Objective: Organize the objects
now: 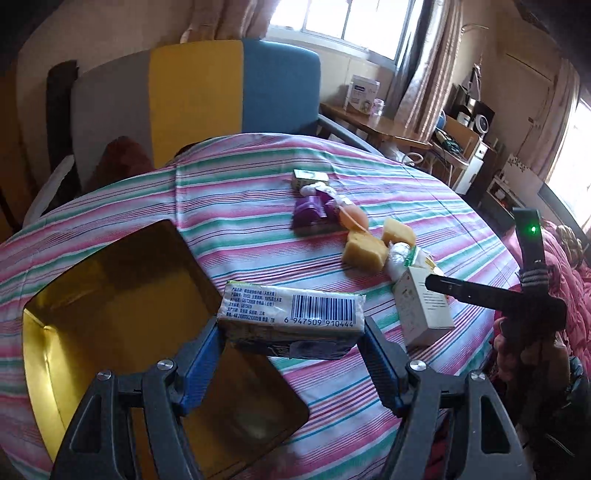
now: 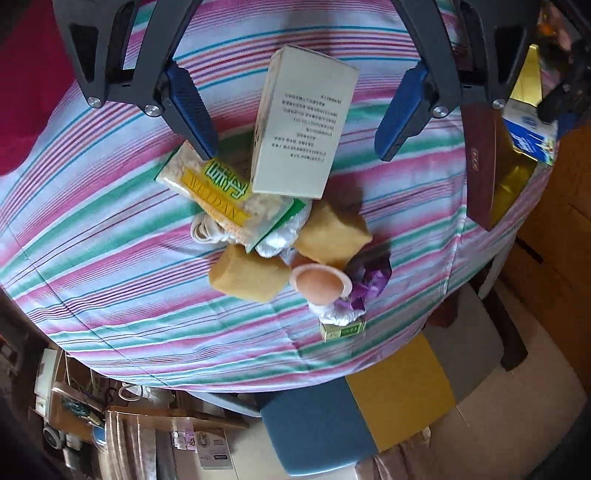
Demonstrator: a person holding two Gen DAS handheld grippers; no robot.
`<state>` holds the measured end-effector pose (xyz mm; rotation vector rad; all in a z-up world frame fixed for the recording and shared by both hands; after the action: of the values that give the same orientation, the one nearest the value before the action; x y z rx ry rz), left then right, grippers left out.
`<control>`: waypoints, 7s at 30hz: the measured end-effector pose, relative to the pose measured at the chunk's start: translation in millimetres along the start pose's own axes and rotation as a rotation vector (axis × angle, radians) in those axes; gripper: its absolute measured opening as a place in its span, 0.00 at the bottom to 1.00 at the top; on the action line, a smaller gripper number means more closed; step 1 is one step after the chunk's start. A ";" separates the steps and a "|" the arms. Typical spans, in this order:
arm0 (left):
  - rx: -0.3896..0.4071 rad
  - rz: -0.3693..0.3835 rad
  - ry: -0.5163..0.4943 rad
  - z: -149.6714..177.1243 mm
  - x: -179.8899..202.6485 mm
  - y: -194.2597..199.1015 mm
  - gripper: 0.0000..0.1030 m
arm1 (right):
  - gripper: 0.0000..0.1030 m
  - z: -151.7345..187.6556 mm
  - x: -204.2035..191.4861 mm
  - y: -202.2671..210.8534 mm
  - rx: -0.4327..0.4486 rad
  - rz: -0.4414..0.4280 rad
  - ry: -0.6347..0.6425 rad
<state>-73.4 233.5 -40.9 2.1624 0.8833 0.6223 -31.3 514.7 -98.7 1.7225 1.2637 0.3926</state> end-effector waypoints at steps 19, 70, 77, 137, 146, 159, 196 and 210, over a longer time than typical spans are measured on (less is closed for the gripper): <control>-0.006 -0.281 0.418 24.4 -258.1 6.0 0.72 | 0.55 10.0 -10.2 -18.9 -0.083 0.083 0.109; 0.110 -0.357 0.638 142.4 -269.6 111.9 0.78 | 0.51 51.8 -347.0 10.9 -0.109 -0.377 0.618; 0.110 -0.359 0.662 160.3 -281.6 119.7 0.78 | 0.51 90.4 -439.6 -53.0 -0.250 -0.375 0.640; 0.081 -0.288 0.215 49.1 -109.6 76.1 0.78 | 0.83 -40.9 -119.3 20.5 0.117 -0.092 0.304; 0.002 -0.156 0.134 17.3 -52.6 33.9 0.75 | 0.84 -96.6 8.7 24.1 0.230 0.066 0.092; -0.098 -0.017 0.105 -60.8 7.2 -57.8 0.68 | 0.84 -92.7 69.8 12.4 0.206 -0.037 -0.181; -0.353 0.102 0.166 -124.4 24.4 -268.3 0.53 | 0.90 -88.5 74.3 -4.9 0.117 -0.175 -0.268; -0.280 0.102 0.075 -87.6 37.1 -184.7 0.47 | 0.89 -89.8 76.7 -5.2 0.126 -0.166 -0.267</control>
<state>-179.8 393.7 -119.3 1.9493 0.6826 0.8311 -65.4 625.7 -76.3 1.6938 1.2434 -0.0161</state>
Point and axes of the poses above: each gripper's, at about its wrist camera, not at the fingertips, and y roughly against the way its jaws point, x to its right, z to its underside, the point moved 7 cm from there along -y, roughly the way its jaws point
